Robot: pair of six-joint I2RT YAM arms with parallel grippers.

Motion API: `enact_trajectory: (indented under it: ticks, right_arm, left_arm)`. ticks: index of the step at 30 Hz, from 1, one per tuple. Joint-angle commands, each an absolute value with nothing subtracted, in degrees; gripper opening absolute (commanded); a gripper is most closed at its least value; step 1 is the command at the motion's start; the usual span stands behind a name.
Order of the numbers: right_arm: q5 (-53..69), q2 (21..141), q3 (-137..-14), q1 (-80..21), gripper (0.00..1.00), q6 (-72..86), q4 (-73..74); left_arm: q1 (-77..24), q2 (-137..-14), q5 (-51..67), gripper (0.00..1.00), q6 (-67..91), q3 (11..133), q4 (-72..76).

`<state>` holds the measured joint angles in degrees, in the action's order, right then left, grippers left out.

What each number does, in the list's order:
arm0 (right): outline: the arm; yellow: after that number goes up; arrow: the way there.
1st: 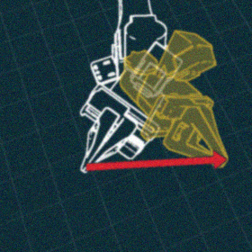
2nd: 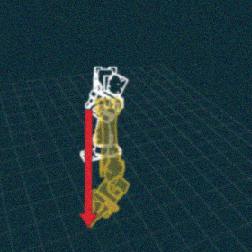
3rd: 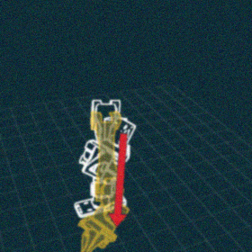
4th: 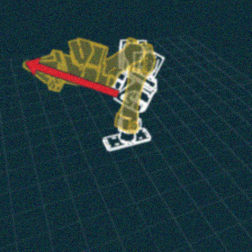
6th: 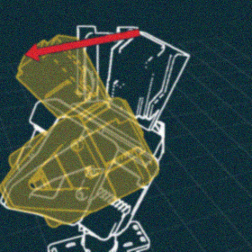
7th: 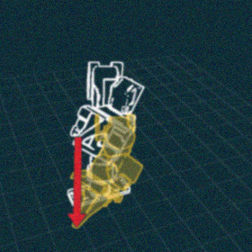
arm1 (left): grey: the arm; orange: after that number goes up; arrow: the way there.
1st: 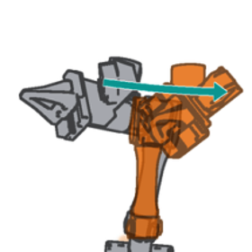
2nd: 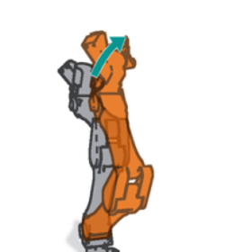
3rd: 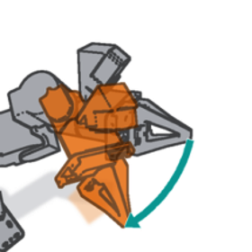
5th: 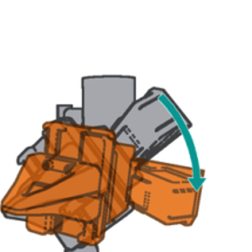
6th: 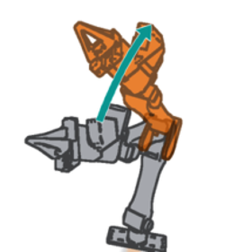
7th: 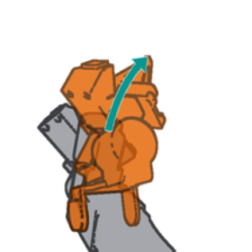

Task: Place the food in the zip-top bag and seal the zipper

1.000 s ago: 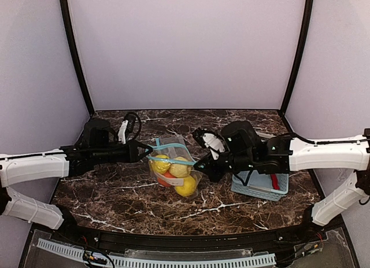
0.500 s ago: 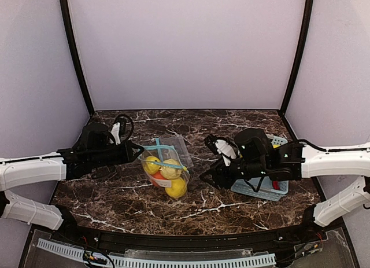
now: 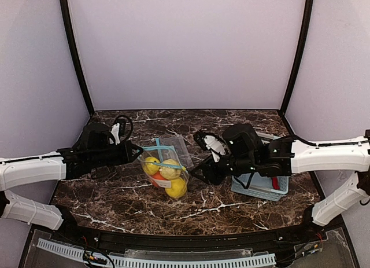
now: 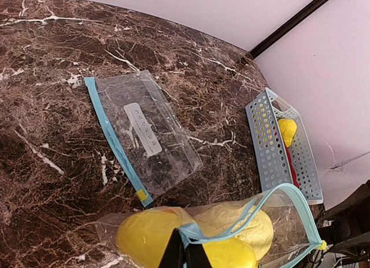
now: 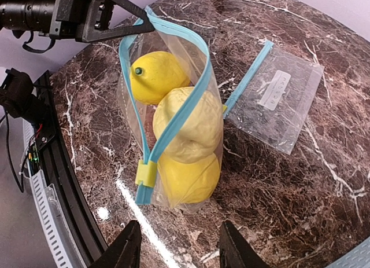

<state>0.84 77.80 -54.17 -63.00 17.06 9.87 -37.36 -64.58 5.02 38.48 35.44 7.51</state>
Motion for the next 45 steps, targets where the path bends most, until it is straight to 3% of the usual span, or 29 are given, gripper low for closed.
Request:
enact_trajectory:
  ticks: [1, 15, 24, 34, 39, 45]
  right_arm:
    - [2.04, 80.89, -58.10, -64.22, 0.42, 17.60, 11.12]
    - [3.19, 83.77, -60.61, -65.30, 0.30, 17.09, 11.42]
    - [3.38, 84.85, -61.60, -65.27, 0.15, 16.91, 12.08]
    - [2.47, 85.99, -62.73, -65.30, 0.14, 16.84, 12.67]
    - [2.03, 86.22, -62.95, -65.28, 0.00, 16.50, 12.50]
    - [4.96, 83.92, -60.96, -65.38, 0.00, 13.73, 11.27]
  left_arm:
    - [-37.26, -64.12, 4.90, 0.01, 39.01, 36.64, 5.65]
    - [-37.26, -64.29, 5.25, 0.01, 39.10, 36.98, 5.46]
    - [-37.27, -64.27, 5.66, 0.01, 39.05, 36.91, 5.58]
    - [-37.18, -64.35, 6.24, 0.01, 39.09, 36.74, 5.72]
    - [-37.25, -64.14, 6.33, 0.01, 39.02, 36.69, 5.40]
    - [-37.27, -60.74, 5.63, 0.03, 38.47, 35.47, 1.62]
